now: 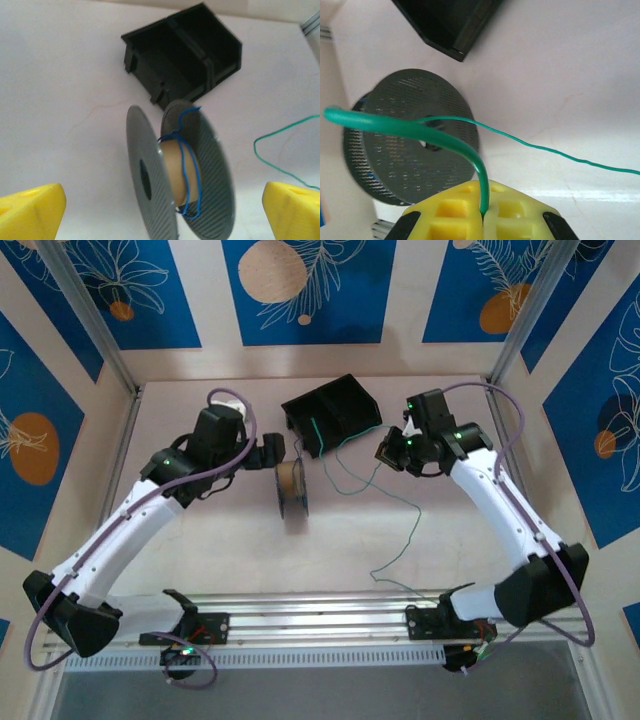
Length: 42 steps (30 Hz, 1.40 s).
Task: Wrap the cables
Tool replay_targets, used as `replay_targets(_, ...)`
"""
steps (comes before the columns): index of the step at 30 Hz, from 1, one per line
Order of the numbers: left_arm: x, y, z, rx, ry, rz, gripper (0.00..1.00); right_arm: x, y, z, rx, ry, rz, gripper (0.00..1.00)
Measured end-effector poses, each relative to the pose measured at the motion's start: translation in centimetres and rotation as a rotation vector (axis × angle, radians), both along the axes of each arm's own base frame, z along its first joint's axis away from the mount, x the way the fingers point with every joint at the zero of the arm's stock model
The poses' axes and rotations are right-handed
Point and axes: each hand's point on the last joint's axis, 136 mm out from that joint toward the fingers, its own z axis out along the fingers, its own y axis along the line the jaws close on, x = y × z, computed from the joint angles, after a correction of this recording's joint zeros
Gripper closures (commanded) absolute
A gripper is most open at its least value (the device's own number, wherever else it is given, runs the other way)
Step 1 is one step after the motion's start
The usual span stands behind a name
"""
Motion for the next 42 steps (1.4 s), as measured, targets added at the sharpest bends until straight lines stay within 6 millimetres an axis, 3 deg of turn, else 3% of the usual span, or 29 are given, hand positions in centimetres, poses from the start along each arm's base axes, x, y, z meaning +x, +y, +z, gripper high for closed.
replay_targets(8, -0.1, 0.5, -2.9, 0.046, 0.047, 0.047, 0.12, 0.5, -0.4, -1.4, -0.169, 0.043, 0.043, 1.0)
replay_targets(11, 0.4, 0.3, -4.2, 0.054, 0.083, 0.065, 0.17, 1.1, -0.8, -0.6, -0.226, -0.003, 0.058, 1.0)
replay_targets(17, 0.8, -0.4, -6.9, 0.051, 0.158, 0.101, 0.15, 2.2, 0.1, 1.6, -0.276, -0.075, 0.085, 1.0)
replay_targets(24, 0.6, -0.2, -5.9, -0.006, 0.124, 0.164, 0.18, 1.1, 2.0, -0.2, -0.38, -0.033, 0.158, 1.0)
replay_targets(32, 0.4, -0.1, -4.2, -0.057, 0.076, 0.202, 0.14, 2.5, 2.9, -1.1, -0.496, -0.023, 0.184, 1.0)
replay_targets(35, 0.3, -0.6, -4.5, -0.057, 0.084, 0.197, 0.14, 2.7, 3.0, -0.9, -0.519, -0.029, 0.182, 1.0)
replay_targets(42, 1.4, -2.9, -7.4, 0.012, 0.158, 0.173, 0.17, 2.4, 4.4, -0.6, -0.558, -0.038, 0.194, 1.0)
